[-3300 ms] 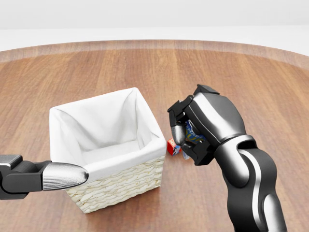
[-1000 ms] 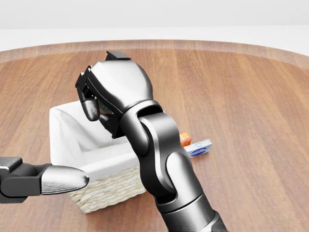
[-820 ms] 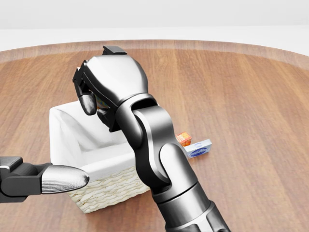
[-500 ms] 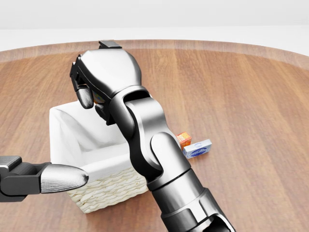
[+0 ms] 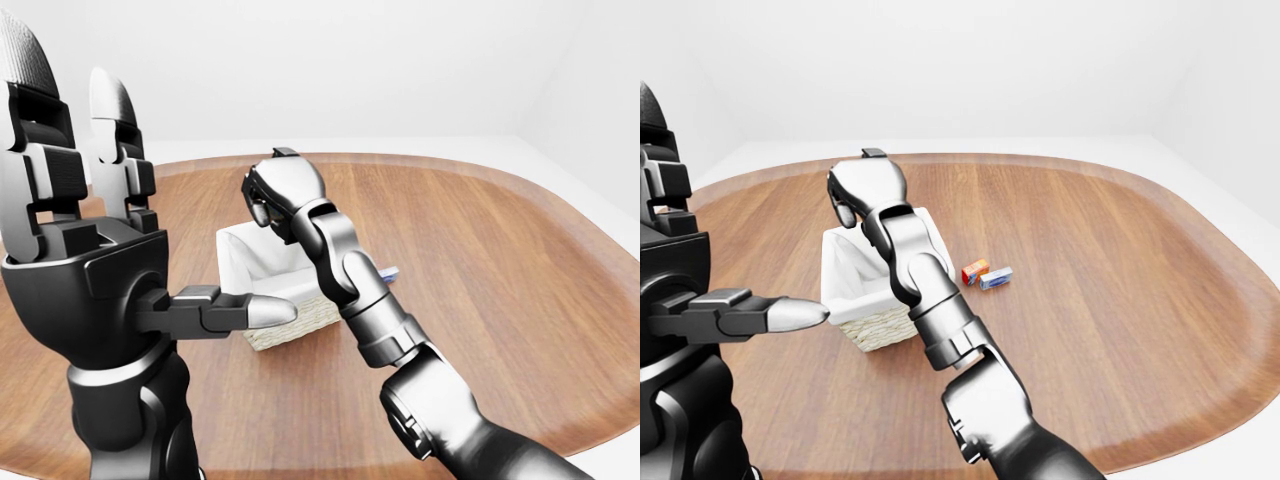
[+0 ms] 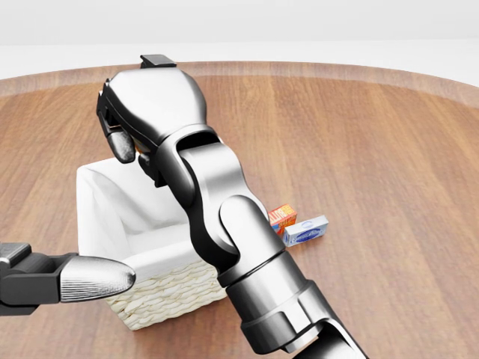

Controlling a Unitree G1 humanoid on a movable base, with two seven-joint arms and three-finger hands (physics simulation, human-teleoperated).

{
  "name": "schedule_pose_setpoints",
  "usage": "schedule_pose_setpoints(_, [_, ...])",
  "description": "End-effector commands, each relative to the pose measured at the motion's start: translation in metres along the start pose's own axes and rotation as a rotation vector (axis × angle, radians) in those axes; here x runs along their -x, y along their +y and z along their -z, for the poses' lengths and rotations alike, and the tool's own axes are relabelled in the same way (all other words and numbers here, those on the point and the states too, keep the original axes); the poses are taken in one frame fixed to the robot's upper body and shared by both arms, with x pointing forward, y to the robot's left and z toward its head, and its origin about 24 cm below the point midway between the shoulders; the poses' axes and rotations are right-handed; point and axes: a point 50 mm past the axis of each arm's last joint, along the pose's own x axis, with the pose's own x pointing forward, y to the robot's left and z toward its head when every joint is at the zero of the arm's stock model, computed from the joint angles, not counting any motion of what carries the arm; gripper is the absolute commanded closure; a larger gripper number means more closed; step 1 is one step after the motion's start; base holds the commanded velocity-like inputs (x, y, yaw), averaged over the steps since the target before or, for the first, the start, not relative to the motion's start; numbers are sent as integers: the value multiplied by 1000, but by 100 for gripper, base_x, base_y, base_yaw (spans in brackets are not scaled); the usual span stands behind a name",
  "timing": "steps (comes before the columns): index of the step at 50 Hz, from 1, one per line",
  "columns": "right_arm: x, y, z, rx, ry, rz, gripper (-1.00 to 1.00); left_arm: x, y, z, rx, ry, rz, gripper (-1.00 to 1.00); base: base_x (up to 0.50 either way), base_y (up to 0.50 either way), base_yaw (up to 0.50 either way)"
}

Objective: Pick up the alphabet soup and put it in the basket.

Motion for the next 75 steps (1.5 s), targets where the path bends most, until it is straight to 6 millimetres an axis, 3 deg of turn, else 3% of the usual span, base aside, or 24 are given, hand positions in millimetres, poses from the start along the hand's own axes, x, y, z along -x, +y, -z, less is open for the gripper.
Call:
schedule_pose_setpoints(1, [-1,-4,-4,25,-11,24,98,0,0,2,2,11,2,-100,0,0,0])
schedule_pose_setpoints(20, [-1,-4,-4,25,-9,24,95,0,0,2,1,11,2,-100,0,0,0])
schedule_pose_setpoints(26, [-19,21,12,6,62,-11,95,1,0,8,1,35,0,-100,0,0,0])
schedule_pose_setpoints(33, [-26,25,9,14,75,8,95,1,0,5,-2,25,3,-100,0,0,0])
schedule_pose_setpoints(50, [-19,56,7,26,92,-53,95,1,0,8,-9,40,10,-100,0,0,0])
schedule_pose_setpoints(75, [-22,58,8,50,110,-76,95,2,-2,9,-9,48,19,-100,0,0,0])
